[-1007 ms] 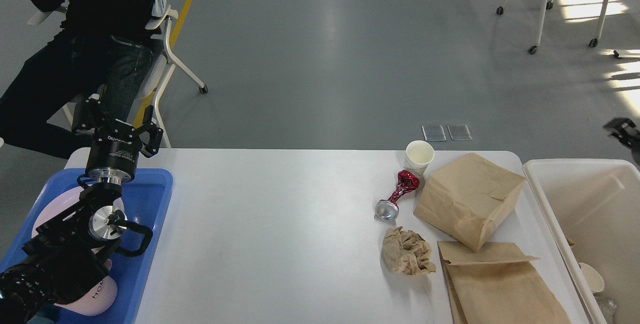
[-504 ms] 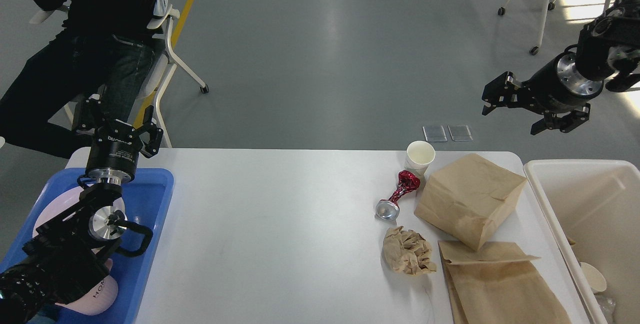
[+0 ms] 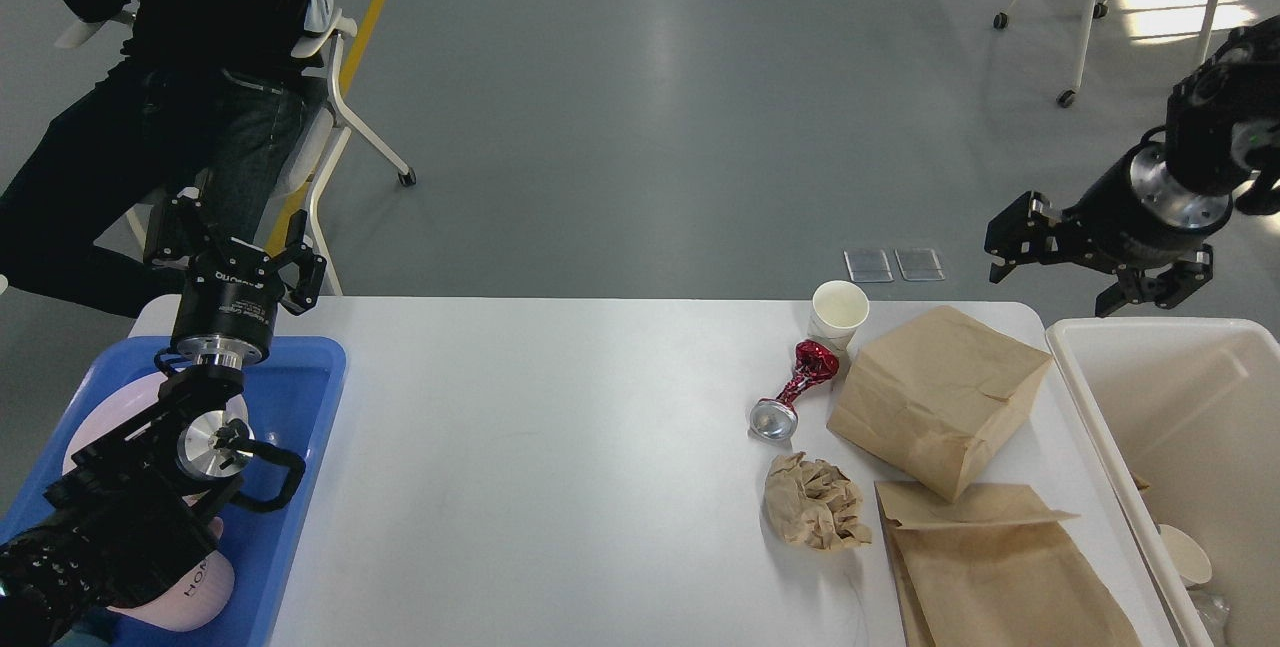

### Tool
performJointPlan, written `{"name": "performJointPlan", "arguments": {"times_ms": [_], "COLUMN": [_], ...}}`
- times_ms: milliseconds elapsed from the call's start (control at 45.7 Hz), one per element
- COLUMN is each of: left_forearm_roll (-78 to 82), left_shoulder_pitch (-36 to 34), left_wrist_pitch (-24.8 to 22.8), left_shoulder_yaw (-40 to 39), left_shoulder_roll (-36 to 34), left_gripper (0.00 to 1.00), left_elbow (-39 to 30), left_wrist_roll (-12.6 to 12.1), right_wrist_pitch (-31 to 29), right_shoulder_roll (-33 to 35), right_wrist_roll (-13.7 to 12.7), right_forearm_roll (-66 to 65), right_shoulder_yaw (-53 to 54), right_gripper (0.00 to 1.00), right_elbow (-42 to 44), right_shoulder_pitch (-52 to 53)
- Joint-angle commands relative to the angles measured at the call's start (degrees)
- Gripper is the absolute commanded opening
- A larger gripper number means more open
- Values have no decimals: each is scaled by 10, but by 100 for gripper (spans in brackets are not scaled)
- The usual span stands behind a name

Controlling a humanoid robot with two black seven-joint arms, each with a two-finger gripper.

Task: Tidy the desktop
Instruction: 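Move the right gripper down to the brown paper bag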

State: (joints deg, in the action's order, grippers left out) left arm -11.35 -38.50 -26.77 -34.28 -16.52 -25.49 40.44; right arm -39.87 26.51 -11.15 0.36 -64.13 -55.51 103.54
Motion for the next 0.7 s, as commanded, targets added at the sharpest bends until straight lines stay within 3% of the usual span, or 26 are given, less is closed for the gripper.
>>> {"name": "performJointPlan", "arguments": {"times_ms": [0,263,482,679], "left_forearm_roll": [-1,0,0,-1], "left_shoulder_pitch": [0,0,0,0], "left_wrist_pitch": [1,1,0,1], "left_shoulder_yaw": [0,0,0,0], "left_shoulder_roll": [0,0,0,0], "left_gripper": [97,97,97,97], "left_elbow": [0,0,0,0], "left_wrist_roll": [0,0,0,0], "right_wrist_pitch": [20,94,142,234], "right_shoulder_roll": [-8,-55,-67,-67], "right_wrist_roll": [-1,0,1,1], "right_forearm_roll": [4,3,3,4], "right_shoulder_yaw": [53,137,153,182], "right_gripper": [100,100,99,97], "right_elbow": [114,257,262,260], "right_shoulder_pitch": [-143,-332,-370,-405]}}
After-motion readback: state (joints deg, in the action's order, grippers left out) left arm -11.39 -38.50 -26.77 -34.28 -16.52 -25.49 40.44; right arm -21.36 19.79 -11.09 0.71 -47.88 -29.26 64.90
